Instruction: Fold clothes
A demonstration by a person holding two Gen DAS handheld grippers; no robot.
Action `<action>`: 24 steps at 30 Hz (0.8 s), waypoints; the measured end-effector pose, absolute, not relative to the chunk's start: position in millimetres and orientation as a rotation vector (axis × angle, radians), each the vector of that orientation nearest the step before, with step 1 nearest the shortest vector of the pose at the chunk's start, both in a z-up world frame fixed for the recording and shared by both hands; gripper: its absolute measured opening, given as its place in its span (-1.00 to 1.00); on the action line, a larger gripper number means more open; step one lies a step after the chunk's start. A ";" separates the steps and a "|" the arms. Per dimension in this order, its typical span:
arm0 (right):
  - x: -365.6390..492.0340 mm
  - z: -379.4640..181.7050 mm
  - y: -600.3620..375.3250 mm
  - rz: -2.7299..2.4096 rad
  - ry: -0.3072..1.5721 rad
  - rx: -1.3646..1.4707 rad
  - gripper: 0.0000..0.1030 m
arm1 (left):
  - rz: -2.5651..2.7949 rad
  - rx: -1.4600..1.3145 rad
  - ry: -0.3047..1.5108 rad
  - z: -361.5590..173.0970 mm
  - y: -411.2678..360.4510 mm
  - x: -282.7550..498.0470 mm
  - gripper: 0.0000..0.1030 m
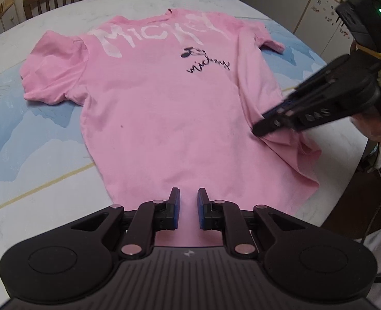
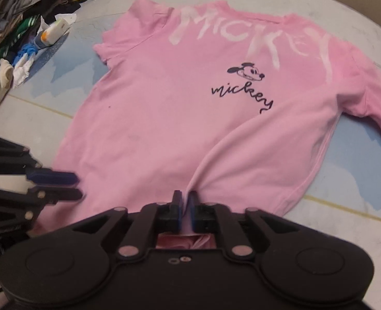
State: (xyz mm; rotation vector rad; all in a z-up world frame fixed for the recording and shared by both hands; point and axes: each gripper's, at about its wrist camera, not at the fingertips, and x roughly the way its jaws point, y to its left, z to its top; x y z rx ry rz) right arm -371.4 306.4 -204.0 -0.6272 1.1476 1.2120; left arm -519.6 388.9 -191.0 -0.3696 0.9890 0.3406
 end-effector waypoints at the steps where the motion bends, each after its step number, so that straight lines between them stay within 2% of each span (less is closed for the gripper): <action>1: -368.5 -194.1 299.2 1.207 1.134 -0.620 1.00 | 0.348 -0.372 0.983 -190.7 392.5 -520.6 -0.76; 4: -356.7 -166.6 279.2 1.176 1.109 -0.587 1.00 | 0.365 -0.385 0.975 -194.1 401.9 -522.3 -0.76; 19: -348.4 -212.3 270.5 0.947 1.321 -0.435 1.00 | 0.374 -0.388 0.955 -199.7 403.6 -523.9 -0.75; 24: -346.1 -199.6 252.8 0.919 1.251 -0.436 1.00 | 0.374 -0.377 0.954 -200.2 402.4 -524.6 -0.75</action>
